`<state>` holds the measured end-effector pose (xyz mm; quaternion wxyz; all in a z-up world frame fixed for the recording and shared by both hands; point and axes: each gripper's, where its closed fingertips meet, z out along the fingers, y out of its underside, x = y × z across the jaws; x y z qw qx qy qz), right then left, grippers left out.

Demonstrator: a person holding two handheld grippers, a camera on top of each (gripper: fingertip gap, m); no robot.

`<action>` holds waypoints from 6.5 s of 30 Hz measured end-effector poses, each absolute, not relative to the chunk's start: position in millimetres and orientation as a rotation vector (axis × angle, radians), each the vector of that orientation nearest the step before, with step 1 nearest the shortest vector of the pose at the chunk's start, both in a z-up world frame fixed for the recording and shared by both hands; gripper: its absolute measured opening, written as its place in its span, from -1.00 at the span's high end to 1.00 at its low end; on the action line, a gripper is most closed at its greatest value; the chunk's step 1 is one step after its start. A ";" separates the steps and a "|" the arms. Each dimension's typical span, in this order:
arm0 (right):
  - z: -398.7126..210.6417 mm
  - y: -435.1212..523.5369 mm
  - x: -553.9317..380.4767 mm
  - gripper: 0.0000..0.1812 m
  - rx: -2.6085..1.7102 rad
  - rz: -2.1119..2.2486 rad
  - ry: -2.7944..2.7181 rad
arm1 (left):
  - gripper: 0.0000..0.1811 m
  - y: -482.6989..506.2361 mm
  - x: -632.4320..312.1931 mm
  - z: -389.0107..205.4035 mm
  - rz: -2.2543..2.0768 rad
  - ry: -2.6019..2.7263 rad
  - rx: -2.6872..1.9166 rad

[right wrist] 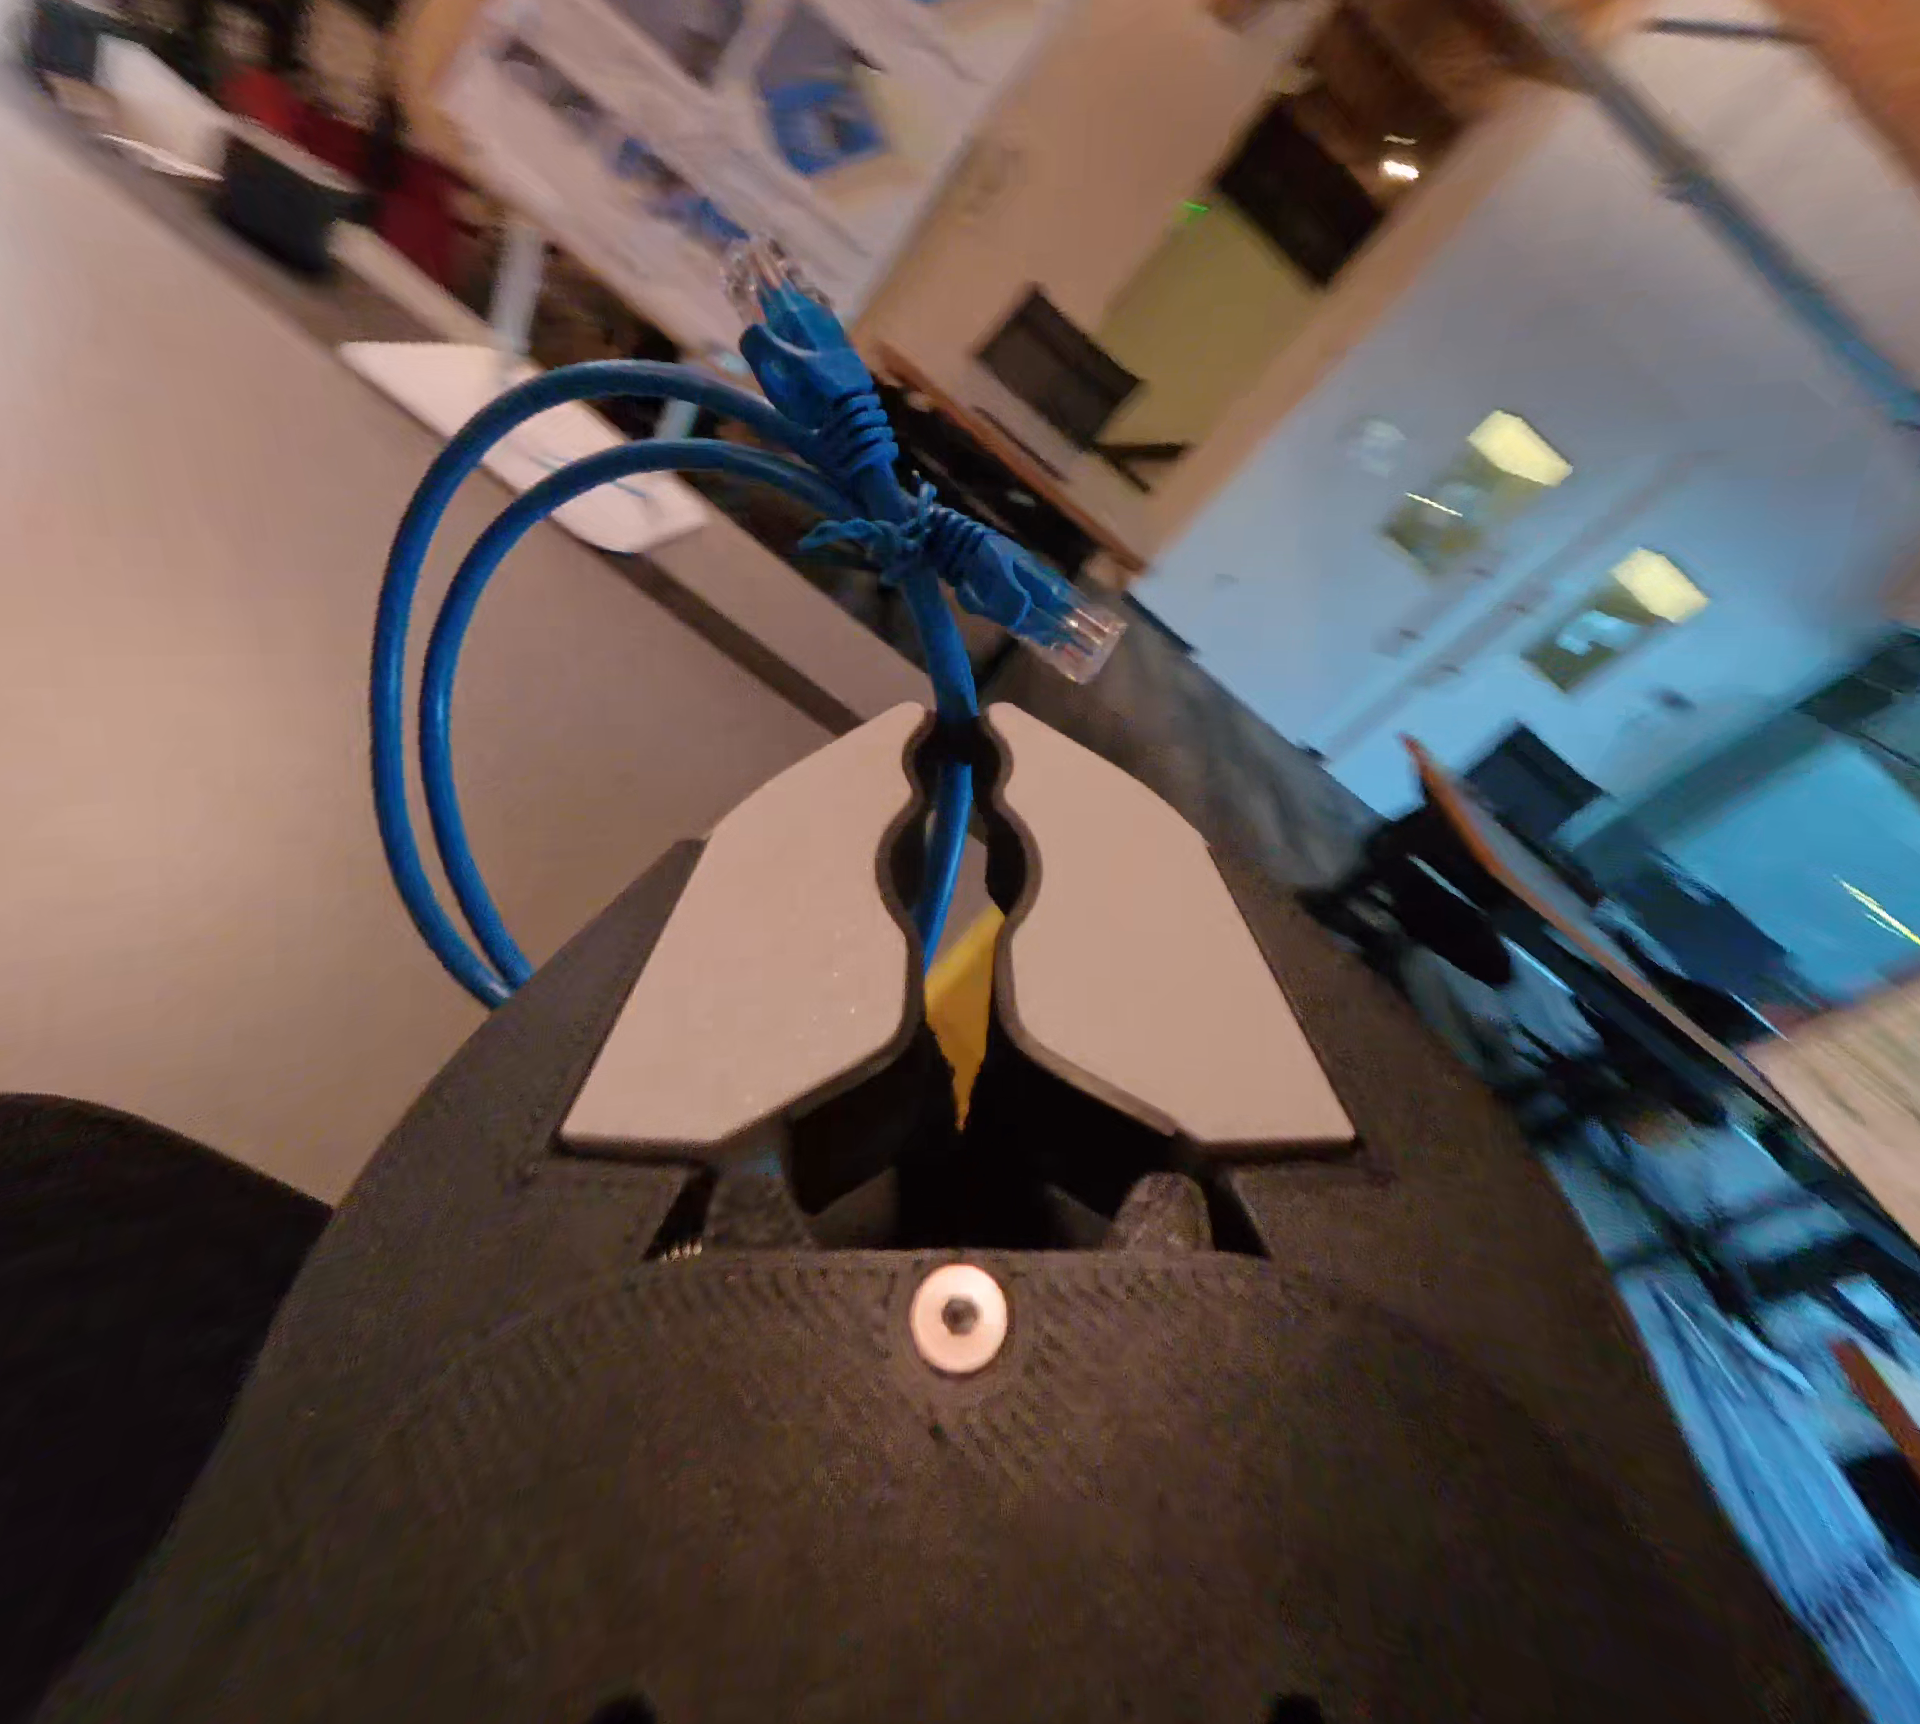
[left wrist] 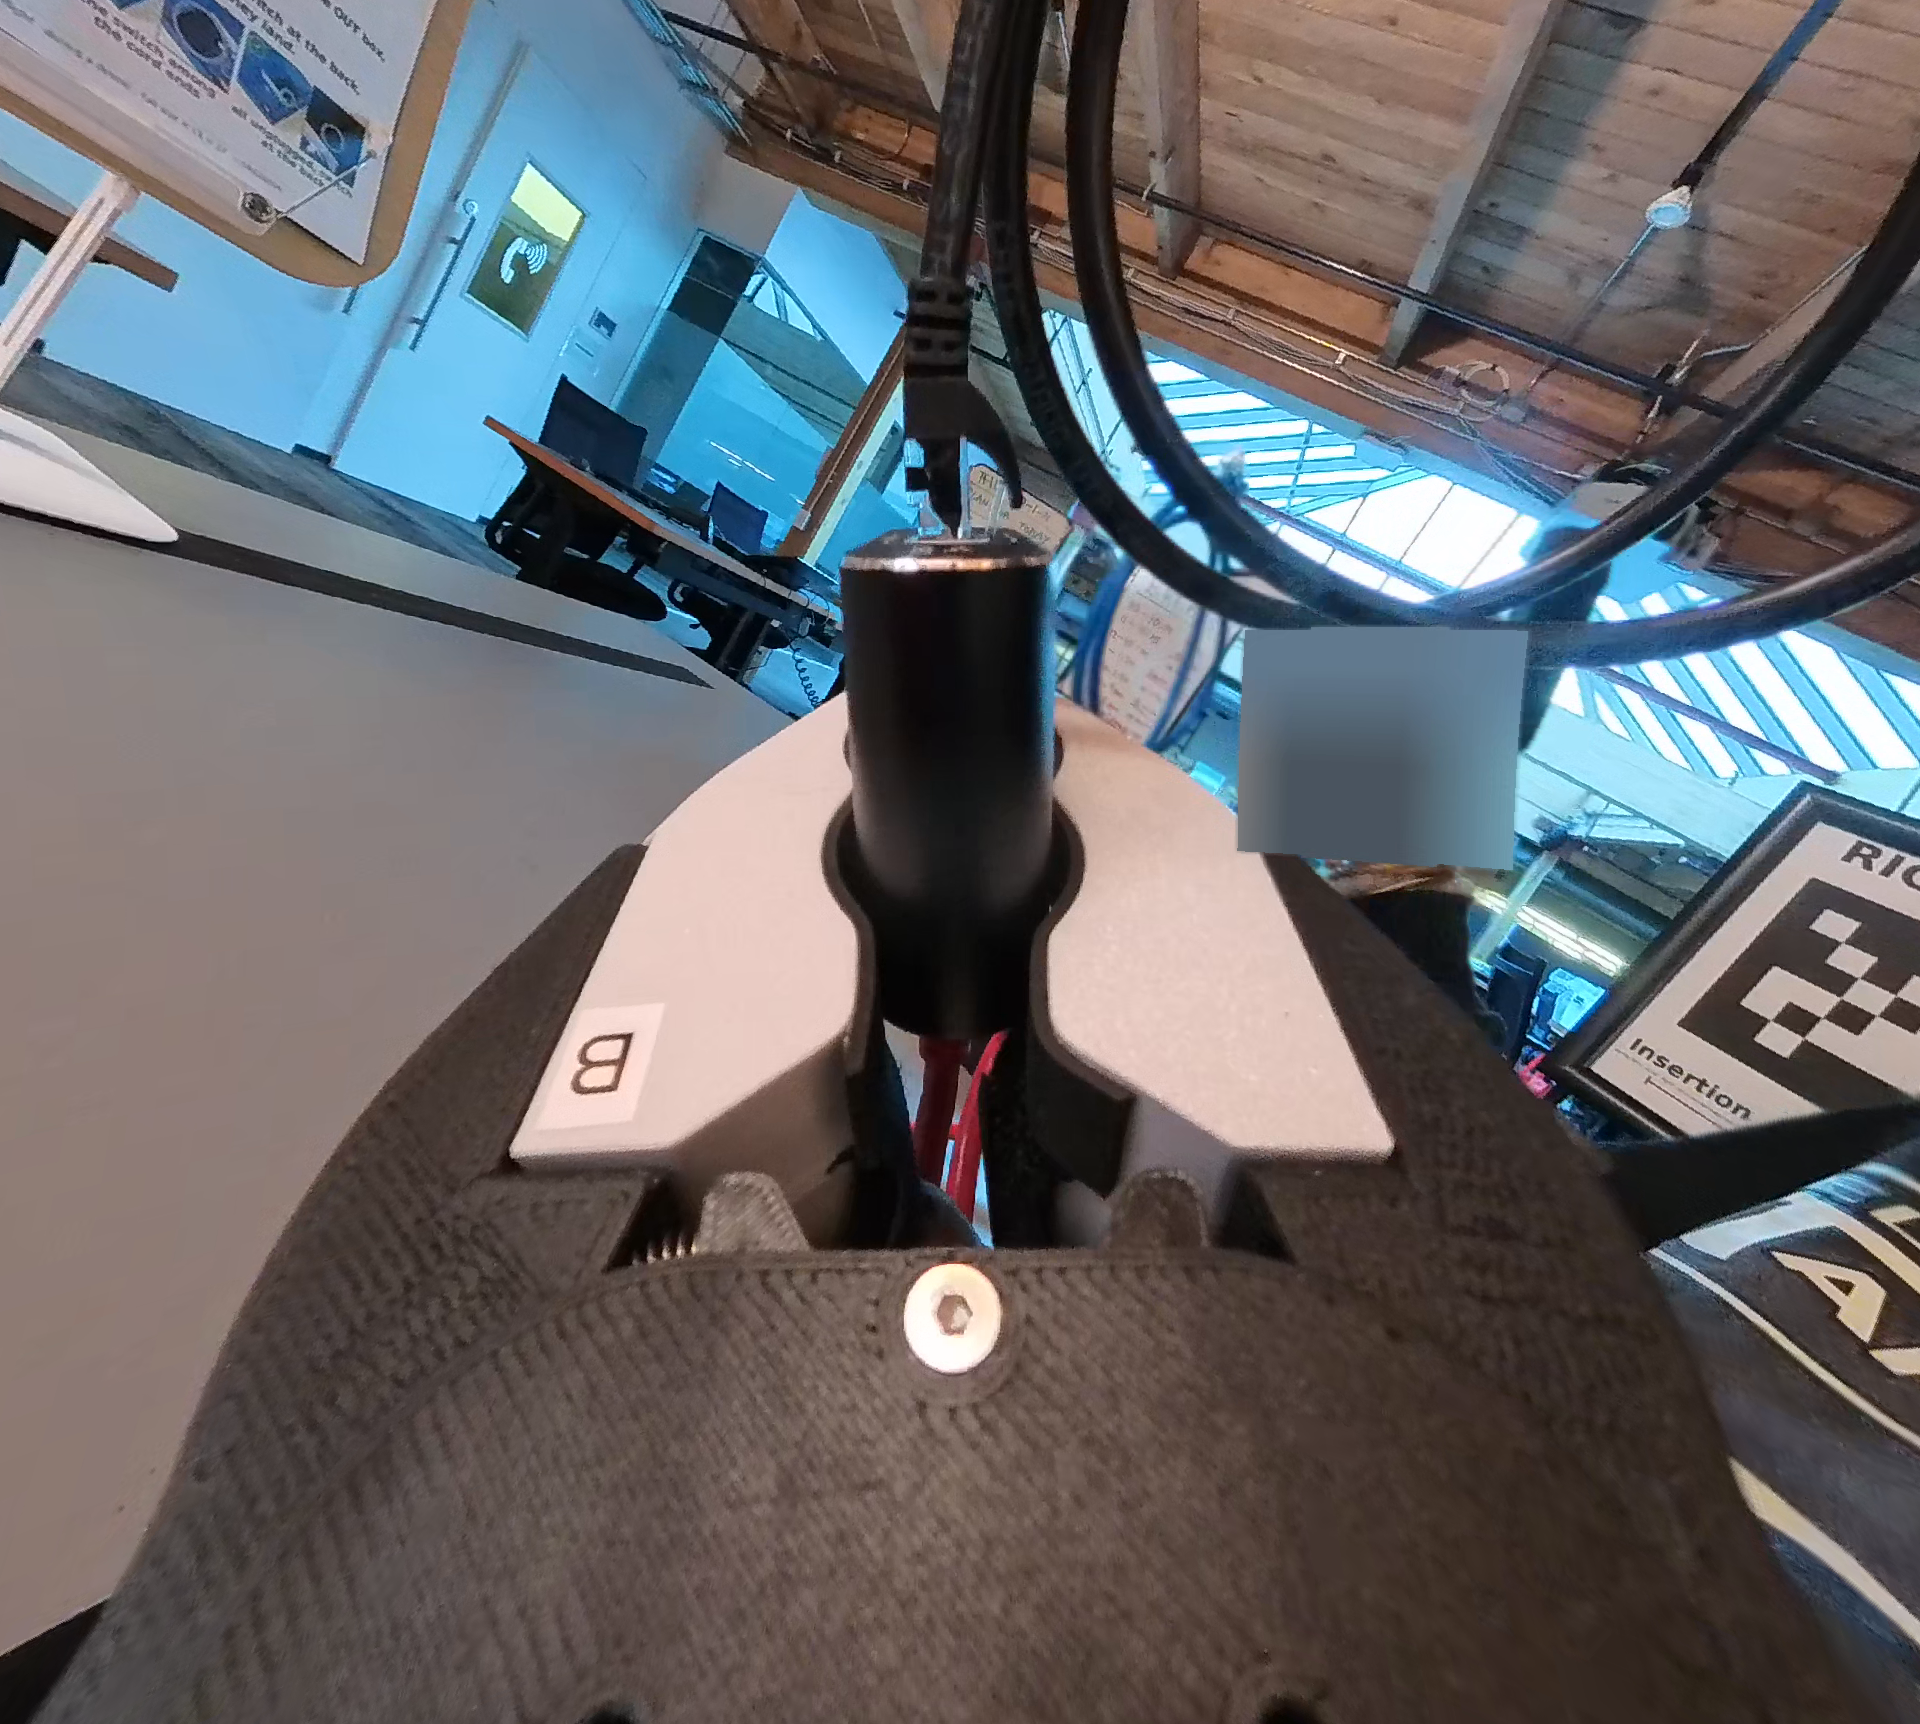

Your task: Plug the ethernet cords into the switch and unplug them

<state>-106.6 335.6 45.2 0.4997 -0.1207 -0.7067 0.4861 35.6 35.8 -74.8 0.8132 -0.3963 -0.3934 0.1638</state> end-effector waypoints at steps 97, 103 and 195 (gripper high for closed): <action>-108.7 28.2 71.5 0.83 -0.353 2.688 -2.875 | 0.70 31.3 41.2 -77.5 0.349 -0.854 -0.904; -108.8 29.2 69.7 0.85 -0.297 2.693 -2.817 | 0.70 34.8 42.8 -76.8 0.382 -0.834 -0.934; -95.1 530.4 -202.2 0.90 -0.984 0.294 -1.729 | 0.72 -21.6 46.7 -61.7 0.373 -0.848 -0.577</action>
